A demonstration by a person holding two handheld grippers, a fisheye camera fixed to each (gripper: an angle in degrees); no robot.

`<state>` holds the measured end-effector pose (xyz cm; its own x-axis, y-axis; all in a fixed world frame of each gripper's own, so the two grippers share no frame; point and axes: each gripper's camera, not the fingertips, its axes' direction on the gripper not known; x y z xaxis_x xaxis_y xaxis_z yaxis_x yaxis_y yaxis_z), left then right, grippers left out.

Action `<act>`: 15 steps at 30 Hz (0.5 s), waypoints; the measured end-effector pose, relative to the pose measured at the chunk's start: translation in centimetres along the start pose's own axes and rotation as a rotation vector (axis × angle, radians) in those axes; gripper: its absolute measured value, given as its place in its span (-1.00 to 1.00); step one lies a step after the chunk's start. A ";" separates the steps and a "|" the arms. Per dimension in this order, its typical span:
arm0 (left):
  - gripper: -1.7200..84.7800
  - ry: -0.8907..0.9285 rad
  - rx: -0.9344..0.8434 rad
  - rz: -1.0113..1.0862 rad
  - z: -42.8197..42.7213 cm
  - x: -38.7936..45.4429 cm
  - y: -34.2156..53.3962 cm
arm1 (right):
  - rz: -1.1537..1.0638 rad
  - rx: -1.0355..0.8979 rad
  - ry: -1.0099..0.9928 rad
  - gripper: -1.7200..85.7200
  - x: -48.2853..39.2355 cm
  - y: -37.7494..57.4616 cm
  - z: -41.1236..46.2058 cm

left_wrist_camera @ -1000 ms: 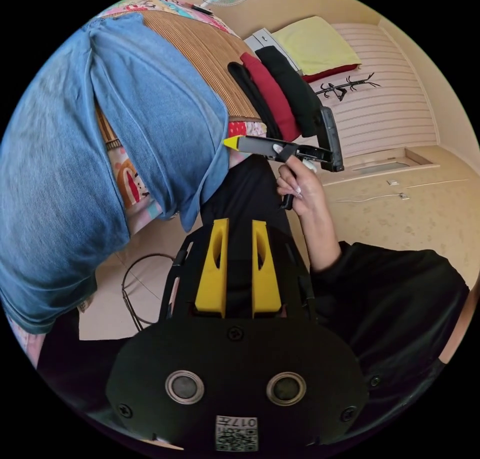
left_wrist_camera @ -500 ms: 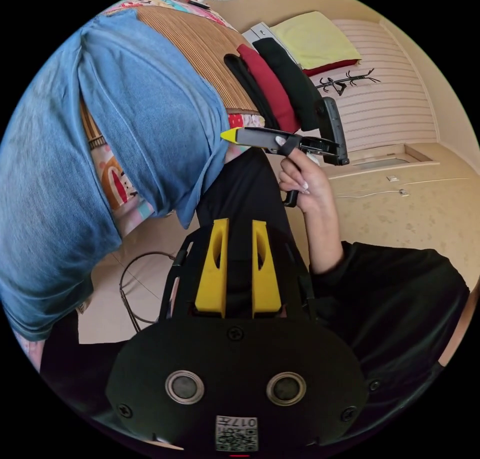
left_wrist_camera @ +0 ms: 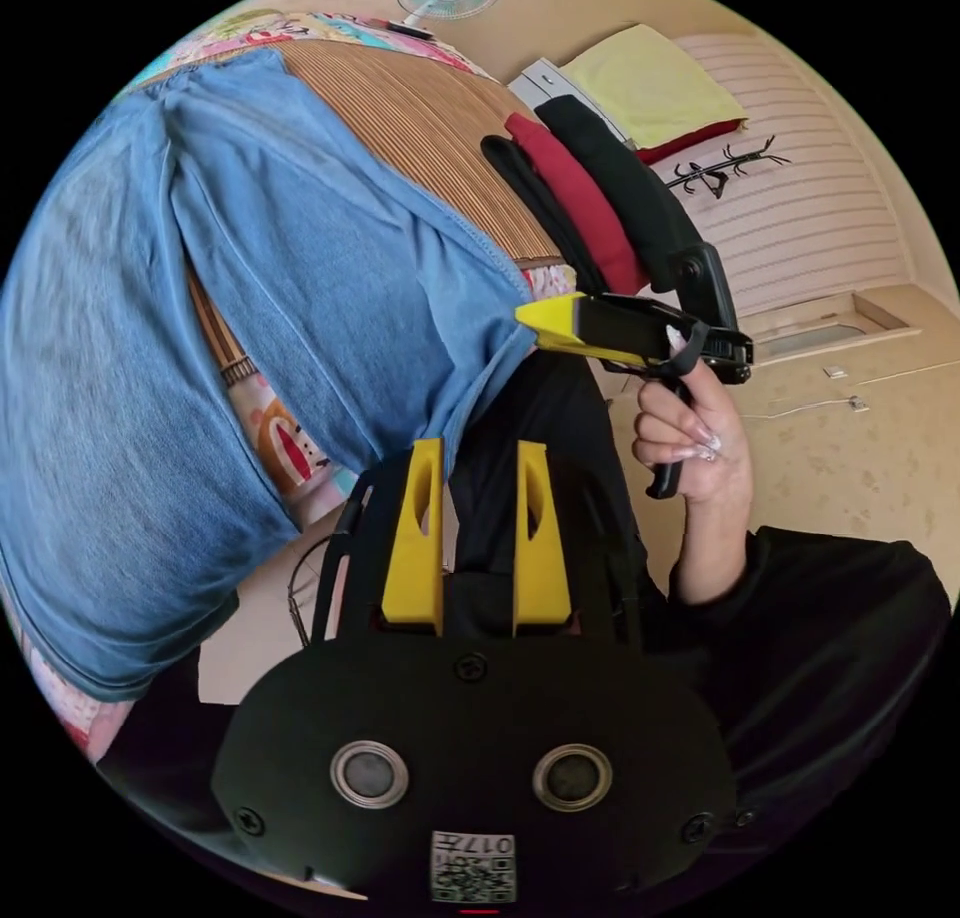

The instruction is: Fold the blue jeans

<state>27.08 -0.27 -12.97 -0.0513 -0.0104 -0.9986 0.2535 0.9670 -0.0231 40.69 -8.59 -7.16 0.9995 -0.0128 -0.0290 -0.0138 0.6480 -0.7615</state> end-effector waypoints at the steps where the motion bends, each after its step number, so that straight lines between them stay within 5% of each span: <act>1: -0.70 -0.025 0.009 -0.017 0.0 0.2 -0.5 | -0.009 -0.007 0.000 -0.91 0.0 -0.2 0.2; 15: -0.97 0.032 0.002 0.045 -1.9 3.3 0.1 | -0.018 0.030 -0.071 -0.91 3.9 -0.7 -0.8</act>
<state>25.12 0.32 -16.20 -0.0708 0.0418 -0.9966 0.2581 0.9659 0.0221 44.56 -9.70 -7.23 0.9991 0.0290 0.0312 0.0036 0.6707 -0.7417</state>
